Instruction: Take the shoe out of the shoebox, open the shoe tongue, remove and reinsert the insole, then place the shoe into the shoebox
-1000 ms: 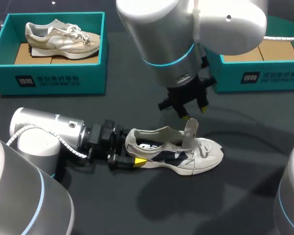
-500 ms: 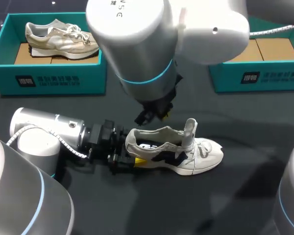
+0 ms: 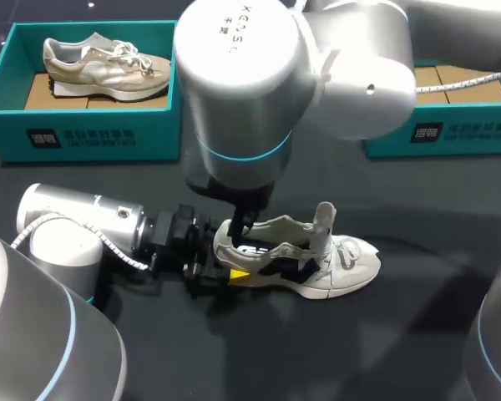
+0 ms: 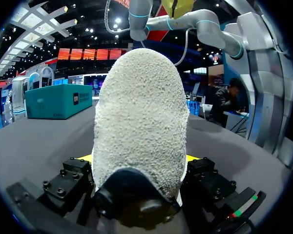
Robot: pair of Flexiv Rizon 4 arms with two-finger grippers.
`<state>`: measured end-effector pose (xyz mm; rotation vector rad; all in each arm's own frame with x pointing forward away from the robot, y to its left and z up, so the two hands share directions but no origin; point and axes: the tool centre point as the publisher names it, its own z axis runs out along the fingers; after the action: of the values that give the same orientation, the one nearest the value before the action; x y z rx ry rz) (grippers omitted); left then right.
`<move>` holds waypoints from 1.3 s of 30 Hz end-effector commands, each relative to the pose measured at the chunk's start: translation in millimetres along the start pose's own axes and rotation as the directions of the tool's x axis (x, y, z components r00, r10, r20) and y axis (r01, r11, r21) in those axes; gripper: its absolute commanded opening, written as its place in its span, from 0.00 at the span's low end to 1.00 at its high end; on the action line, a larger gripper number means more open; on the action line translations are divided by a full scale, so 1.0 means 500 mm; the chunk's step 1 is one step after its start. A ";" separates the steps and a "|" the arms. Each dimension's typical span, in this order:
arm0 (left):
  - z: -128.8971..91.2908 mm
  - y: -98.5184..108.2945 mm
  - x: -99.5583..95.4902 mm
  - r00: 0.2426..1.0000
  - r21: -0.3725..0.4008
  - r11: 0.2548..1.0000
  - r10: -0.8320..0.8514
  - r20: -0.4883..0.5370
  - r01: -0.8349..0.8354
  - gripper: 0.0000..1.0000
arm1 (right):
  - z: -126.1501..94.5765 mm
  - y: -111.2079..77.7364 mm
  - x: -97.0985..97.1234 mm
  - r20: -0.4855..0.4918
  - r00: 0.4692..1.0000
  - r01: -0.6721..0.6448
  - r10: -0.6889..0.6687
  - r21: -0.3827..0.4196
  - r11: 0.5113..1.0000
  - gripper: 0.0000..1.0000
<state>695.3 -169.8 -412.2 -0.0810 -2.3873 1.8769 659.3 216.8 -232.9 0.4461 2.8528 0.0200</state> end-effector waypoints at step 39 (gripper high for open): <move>0.001 0.003 -0.001 1.000 0.000 1.000 0.000 0.001 0.000 0.00 | 0.239 -0.013 -0.013 -0.093 0.984 0.146 -0.153 -0.072 0.987 0.00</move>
<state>695.3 -169.8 -412.2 -0.0809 -2.3873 1.8770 692.9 212.3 -338.1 0.2266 2.9637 0.0714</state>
